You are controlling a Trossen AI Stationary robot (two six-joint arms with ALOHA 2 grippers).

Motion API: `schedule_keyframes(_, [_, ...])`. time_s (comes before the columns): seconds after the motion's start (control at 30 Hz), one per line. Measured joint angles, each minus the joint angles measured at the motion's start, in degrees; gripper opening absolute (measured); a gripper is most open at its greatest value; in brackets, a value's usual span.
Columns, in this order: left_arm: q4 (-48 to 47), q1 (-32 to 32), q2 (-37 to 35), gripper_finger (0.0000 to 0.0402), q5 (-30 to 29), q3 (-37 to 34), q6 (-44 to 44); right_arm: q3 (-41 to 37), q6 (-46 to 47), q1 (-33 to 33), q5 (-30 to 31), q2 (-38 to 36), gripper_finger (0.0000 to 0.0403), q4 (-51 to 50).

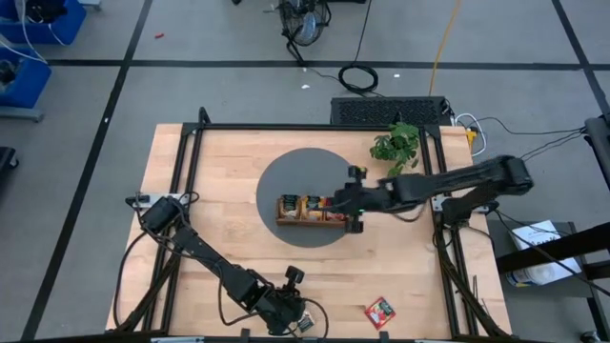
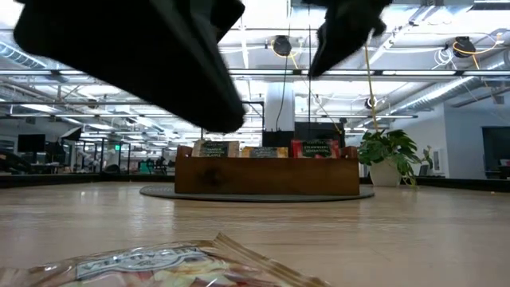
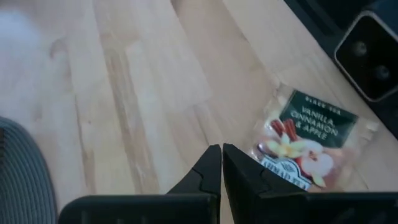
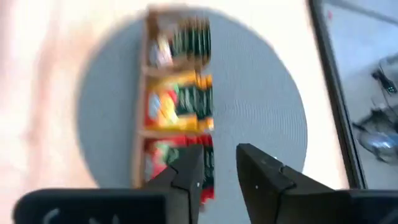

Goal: Pick & Place Tea
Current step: Put the brown tea bag into the left section of the wooden organizer

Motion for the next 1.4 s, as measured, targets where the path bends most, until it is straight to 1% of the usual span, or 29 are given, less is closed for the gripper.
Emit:
schedule_keyframes(0.1, [0.14, -0.07, -0.02, 0.0024, 0.01, 0.04, 0.04, -1.43, 2.33, 2.45, -0.37, -4.49, 0.0063, 2.72])
schedule_keyframes(0.23, [-0.87, -0.31, -0.02, 0.0024, 0.01, 0.04, -0.36, -7.85, 2.37, 9.01, -0.41, -8.16, 0.0012, 8.89])
schedule_keyframes(0.27, [-0.96, -0.48, -0.02, 0.0024, -0.01, 0.04, -0.36, -9.84, 2.4, 11.09, -0.44, -8.67, 0.0006, 11.51])
schedule_keyframes(0.37, [-0.96, -1.39, -0.02, 0.0024, -1.42, 0.04, 1.45, -16.09, 3.47, 17.55, -1.02, -9.76, 0.001, 19.39])
schedule_keyframes(0.47, [-0.97, -2.38, -0.02, 0.0023, -3.23, 0.04, 3.15, -23.54, 3.51, 23.75, -2.34, -9.94, 0.0008, 30.81])
schedule_keyframes(0.57, [-0.84, -2.42, -0.02, 0.0023, -3.3, 0.04, 2.36, -31.94, 1.03, 28.42, -3.99, -9.72, 0.0002, 46.93])
schedule_keyframes(0.63, [-0.84, -2.11, -0.02, 0.0024, -2.32, 0.07, 1.5, -37.24, -1.57, 30.57, -5.44, -9.72, 0.0003, 57.09])
schedule_keyframes(0.7, [-0.8, -1.72, -0.02, 0.0024, -1.34, 0.04, 0.93, -42.24, -2.58, 32.19, -6.17, -9.7, 0.0004, 66.18])
schedule_keyframes(0.77, [-0.84, -1.32, -0.02, 0.0024, -1.17, 0.04, 0.55, -46.53, -1.6, 33.07, -6.16, -9.72, 0.0002, 74.29])
schedule_keyframes(0.83, [-0.85, -1.13, -0.02, 0.0024, -0.79, 0.02, 0.55, -49.78, -0.43, 32.74, -5.73, -9.72, 0.0001, 80.32])
schedule_keyframes(0.9, [-0.91, -0.89, -0.04, 0.0023, -0.34, 0.02, 0.75, -51.77, 0.45, 32.08, -3.64, -9.72, 0.0002, 84.11])
schedule_keyframes(0.97, [-0.97, -0.81, -0.07, 0.0024, -0.3, 0.0, 0.79, -52.61, 0.73, 31.39, -1.73, -9.73, 0.0001, 85.75])
schedule_keyframes(1.03, [-0.97, -0.81, -0.09, 0.0024, -0.3, 0.0, 0.79, -52.76, 1.33, 30.44, -1.46, -9.68, 0.0001, 85.42])
schedule_keyframes(1.07, [-0.97, -0.81, -0.09, 0.0024, -0.3, 0.0, 0.81, -52.76, 3.08, 29.86, -1.12, -9.53, 0.0001, 85.17])
schedule_keyframes(1.17, [-0.99, -0.81, -0.09, 0.0024, -0.28, -0.02, 0.95, -51.99, 11.92, 27.38, 3.33, -9.41, 0.0001, 84.23])
schedule_keyframes(1.2, [-0.99, -0.81, -0.09, 0.0024, -0.26, -0.02, 0.99, -50.65, 13.94, 26.41, 3.28, -9.41, 0.0001, 83.42])
schedule_keyframes(1.27, [-1.04, -0.78, -0.09, 0.0024, -0.25, -0.02, 1.03, -45.84, 15.8, 24.92, -0.73, -9.46, 0.0001, 77.78])
schedule_keyframes(1.3, [-1.15, -0.74, -0.09, 0.0024, -0.19, -0.02, 1.17, -42.38, 15.86, 24.65, -2.89, -9.4, 0.0001, 72.74])
schedule_keyframes(1.33, [-1.35, -0.7, -0.1, 0.0024, -0.21, -0.02, 1.44, -38.55, 15.94, 24.75, -3.5, -9.02, 0.0, 66.85])
schedule_keyframes(1.4, [-1.97, -0.7, -0.11, 0.0024, -0.21, -0.02, 2.04, -30.31, 15.96, 25.22, -1.91, -7.09, 0.0, 55.52])
